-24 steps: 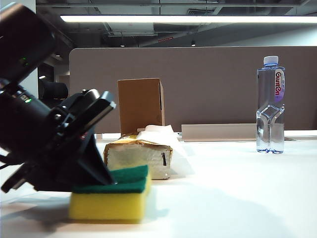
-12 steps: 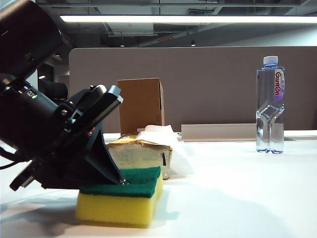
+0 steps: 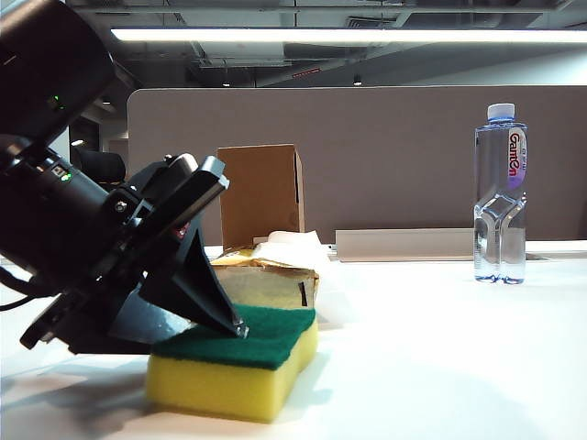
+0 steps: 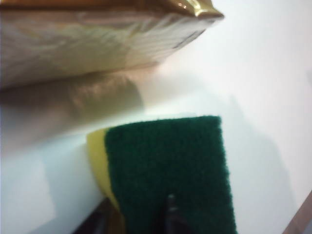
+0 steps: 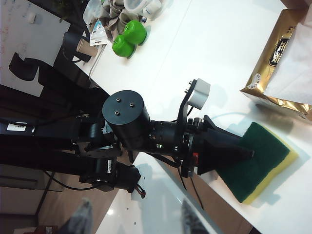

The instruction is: Move the sponge from left to right to wipe the table, avoiding obstacles on the table, and finally reaching the bottle of mineral water.

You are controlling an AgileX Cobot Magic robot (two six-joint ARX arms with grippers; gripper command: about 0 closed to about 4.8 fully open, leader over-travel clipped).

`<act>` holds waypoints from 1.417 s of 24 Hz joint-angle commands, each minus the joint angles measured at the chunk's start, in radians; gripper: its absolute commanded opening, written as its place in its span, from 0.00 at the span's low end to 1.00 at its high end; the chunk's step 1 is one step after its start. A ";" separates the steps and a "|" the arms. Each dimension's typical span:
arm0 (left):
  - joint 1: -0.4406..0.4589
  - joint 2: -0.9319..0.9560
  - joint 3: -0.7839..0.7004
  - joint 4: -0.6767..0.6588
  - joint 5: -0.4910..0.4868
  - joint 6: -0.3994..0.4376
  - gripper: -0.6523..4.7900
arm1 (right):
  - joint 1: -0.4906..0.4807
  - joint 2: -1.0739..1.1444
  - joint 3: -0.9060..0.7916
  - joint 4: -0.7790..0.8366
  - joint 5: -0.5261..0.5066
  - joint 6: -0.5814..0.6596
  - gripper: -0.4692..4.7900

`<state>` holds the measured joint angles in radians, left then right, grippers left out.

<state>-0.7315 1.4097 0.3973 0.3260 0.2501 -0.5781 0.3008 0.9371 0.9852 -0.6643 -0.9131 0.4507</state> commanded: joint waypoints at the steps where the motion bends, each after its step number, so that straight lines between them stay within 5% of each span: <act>1: 0.000 -0.001 0.002 0.016 -0.003 -0.006 0.52 | 0.000 -0.003 0.005 0.005 -0.010 -0.007 0.53; 17: 0.007 -0.024 0.094 -0.060 -0.005 0.028 0.52 | 0.000 -0.003 0.005 0.003 -0.011 -0.007 0.53; 23: 0.064 -0.056 0.099 -0.103 -0.004 0.030 0.52 | 0.000 -0.008 0.005 0.002 -0.029 -0.010 0.53; 34: 0.213 -0.304 0.101 -0.282 -0.003 0.158 0.52 | 0.000 -0.008 0.005 -0.071 -0.032 -0.033 0.53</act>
<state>-0.5266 1.1294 0.4950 0.0593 0.2459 -0.4500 0.3008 0.9318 0.9852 -0.7334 -0.9386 0.4316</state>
